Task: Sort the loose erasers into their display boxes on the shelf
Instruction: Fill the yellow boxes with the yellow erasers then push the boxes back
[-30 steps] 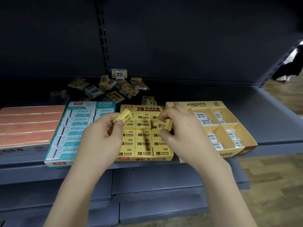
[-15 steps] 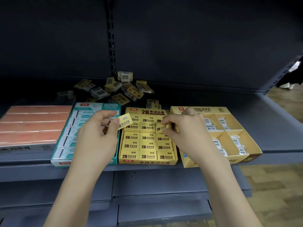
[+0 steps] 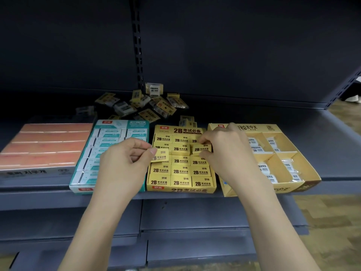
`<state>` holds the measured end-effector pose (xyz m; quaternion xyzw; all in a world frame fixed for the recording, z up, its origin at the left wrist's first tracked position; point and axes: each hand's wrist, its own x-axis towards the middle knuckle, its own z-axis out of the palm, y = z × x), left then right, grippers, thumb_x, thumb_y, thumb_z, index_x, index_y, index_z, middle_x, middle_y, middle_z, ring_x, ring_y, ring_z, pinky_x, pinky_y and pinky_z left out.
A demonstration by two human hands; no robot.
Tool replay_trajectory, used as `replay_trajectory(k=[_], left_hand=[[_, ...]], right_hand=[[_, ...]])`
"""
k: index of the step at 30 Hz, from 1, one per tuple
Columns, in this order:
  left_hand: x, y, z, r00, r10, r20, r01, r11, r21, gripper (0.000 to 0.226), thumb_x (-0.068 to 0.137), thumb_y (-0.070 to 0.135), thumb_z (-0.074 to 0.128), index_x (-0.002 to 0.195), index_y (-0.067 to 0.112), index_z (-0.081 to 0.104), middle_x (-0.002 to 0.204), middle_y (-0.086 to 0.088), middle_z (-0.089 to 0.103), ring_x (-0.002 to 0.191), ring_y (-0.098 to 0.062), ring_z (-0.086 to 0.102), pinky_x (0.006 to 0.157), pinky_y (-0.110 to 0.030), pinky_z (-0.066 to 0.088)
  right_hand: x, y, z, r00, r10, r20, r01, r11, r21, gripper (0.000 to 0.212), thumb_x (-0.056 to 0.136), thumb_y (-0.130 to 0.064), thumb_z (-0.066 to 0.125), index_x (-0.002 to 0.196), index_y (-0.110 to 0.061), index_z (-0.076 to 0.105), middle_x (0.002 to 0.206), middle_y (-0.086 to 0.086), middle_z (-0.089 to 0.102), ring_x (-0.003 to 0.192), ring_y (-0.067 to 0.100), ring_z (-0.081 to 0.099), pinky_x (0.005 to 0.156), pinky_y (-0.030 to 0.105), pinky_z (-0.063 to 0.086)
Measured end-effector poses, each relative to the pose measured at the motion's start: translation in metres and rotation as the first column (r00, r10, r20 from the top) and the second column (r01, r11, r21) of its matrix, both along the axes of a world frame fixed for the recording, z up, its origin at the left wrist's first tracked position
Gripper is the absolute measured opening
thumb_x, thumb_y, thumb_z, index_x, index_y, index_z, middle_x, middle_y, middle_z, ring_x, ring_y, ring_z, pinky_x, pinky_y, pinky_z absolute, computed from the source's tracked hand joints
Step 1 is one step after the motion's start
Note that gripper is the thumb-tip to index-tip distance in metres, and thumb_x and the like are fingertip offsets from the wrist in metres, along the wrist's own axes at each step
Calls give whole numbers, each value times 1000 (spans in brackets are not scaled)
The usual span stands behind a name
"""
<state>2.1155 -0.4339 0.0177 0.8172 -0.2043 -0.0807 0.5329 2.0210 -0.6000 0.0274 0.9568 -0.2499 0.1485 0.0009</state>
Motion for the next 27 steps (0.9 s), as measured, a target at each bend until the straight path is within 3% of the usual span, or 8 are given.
replay_trajectory(k=[4, 8, 10, 14, 19, 27], left_hand=[[1, -10, 1, 997, -16, 71, 9, 995, 97, 3, 83, 20, 68, 81, 21, 67, 76, 9, 66, 75, -1, 61, 65, -13, 43], [4, -20, 0, 986, -18, 166, -17, 978, 207, 5, 84, 26, 67, 80, 25, 69, 68, 20, 59, 82, -16, 63, 86, -40, 48], [4, -22, -2, 971, -11, 237, -43, 974, 222, 7, 84, 28, 66, 86, 24, 71, 67, 21, 58, 88, -23, 61, 88, -46, 45], [5, -24, -9, 945, -6, 326, -85, 961, 262, 16, 86, 31, 64, 95, 21, 73, 87, 4, 69, 95, -28, 56, 87, -44, 43], [11, -18, -13, 901, 19, 433, -183, 922, 341, 12, 83, 21, 67, 92, 18, 74, 110, -9, 57, 105, -31, 48, 87, -39, 33], [18, -10, -8, 901, -9, 433, -176, 906, 385, 17, 88, 21, 59, 100, 25, 70, 120, 0, 59, 114, -28, 42, 81, -32, 21]], right_hand=[[4, -6, 7, 995, 46, -84, -44, 999, 32, 29, 86, -30, 63, 115, -32, 61, 108, -4, 64, 108, 19, 41, 88, 32, 31], [8, -10, 17, 980, 109, -167, -105, 994, 33, 24, 87, -31, 63, 111, -32, 62, 111, -5, 63, 112, 19, 41, 90, 33, 29], [9, -11, 20, 975, 132, -178, -128, 991, 33, 21, 87, -29, 63, 107, -31, 62, 109, -5, 63, 111, 19, 41, 91, 33, 30], [9, -11, 20, 972, 158, -174, -155, 987, 35, 13, 86, -25, 63, 98, -28, 61, 105, -5, 62, 107, 19, 42, 90, 33, 30], [8, -11, 21, 970, 180, -165, -175, 984, 41, 14, 86, -25, 64, 83, -29, 51, 101, -5, 62, 104, 18, 41, 85, 31, 26], [9, -14, 21, 958, 226, -176, -215, 973, 79, 16, 86, -26, 63, 81, -28, 48, 93, -6, 58, 97, 15, 37, 86, 32, 28]])
